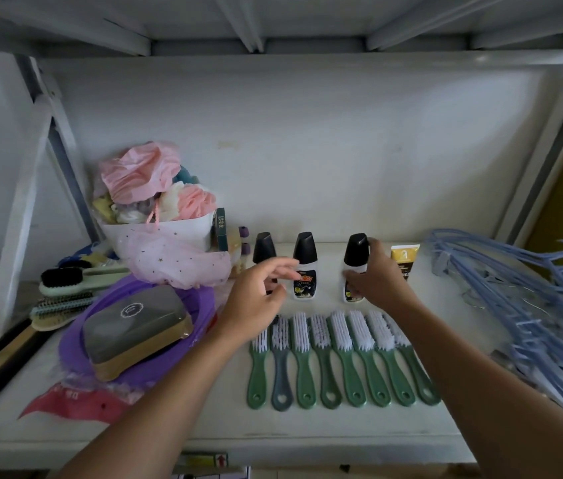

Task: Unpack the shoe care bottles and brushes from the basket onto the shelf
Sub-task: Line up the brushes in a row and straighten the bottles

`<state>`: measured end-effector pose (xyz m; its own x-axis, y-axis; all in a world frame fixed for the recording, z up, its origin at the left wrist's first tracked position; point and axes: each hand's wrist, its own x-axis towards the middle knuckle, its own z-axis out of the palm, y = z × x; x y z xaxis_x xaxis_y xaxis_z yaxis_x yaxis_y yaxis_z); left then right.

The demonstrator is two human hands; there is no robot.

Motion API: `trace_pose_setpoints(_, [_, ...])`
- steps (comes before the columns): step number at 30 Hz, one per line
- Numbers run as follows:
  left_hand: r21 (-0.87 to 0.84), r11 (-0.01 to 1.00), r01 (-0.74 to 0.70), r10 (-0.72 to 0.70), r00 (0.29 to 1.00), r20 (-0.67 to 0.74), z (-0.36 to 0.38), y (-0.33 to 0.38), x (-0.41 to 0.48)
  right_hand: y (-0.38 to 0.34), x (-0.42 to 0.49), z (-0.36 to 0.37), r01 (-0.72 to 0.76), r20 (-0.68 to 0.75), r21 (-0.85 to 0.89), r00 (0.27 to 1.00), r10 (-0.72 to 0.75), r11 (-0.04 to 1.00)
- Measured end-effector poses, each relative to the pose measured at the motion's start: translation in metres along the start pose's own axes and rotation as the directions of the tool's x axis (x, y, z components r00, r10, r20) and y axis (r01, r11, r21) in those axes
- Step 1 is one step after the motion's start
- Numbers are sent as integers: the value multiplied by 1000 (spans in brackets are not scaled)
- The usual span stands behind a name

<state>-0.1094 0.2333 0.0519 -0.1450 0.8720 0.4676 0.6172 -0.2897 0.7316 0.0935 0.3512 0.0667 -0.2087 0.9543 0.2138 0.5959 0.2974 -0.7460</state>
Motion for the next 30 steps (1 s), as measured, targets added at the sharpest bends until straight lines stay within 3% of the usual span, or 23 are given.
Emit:
trace_pose_setpoints(9, [92,992,87,-101,982,162,11,-7,0,15,10,14,-105,34,-16,994,105,994])
trace_pose_setpoints(30, [184,977,111,-153,960,233,13,-8,0,16,17,22,-112,37,25,993,111,993])
